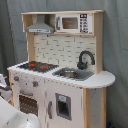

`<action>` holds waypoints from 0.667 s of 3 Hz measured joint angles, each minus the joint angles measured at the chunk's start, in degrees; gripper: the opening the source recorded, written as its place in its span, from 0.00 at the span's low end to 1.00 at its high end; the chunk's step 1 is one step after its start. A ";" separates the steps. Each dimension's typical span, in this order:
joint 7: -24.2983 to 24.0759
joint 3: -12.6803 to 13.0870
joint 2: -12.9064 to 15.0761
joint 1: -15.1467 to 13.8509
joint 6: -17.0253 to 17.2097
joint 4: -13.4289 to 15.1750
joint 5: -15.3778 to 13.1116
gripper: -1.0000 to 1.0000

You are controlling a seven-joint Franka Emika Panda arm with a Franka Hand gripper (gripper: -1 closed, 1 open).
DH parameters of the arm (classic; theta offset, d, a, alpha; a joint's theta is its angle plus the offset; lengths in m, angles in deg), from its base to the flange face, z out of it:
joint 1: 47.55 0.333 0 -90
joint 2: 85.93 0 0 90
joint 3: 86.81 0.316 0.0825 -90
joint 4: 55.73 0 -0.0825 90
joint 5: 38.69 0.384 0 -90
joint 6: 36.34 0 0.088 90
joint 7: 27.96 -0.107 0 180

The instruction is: Play with the kitchen

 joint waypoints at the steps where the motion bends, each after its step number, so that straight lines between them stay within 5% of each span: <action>1: -2.01 0.08 0.02 2.89 3.53 3.64 0.11 1.00; 2: -3.87 0.01 0.11 4.89 7.30 7.33 0.11 1.00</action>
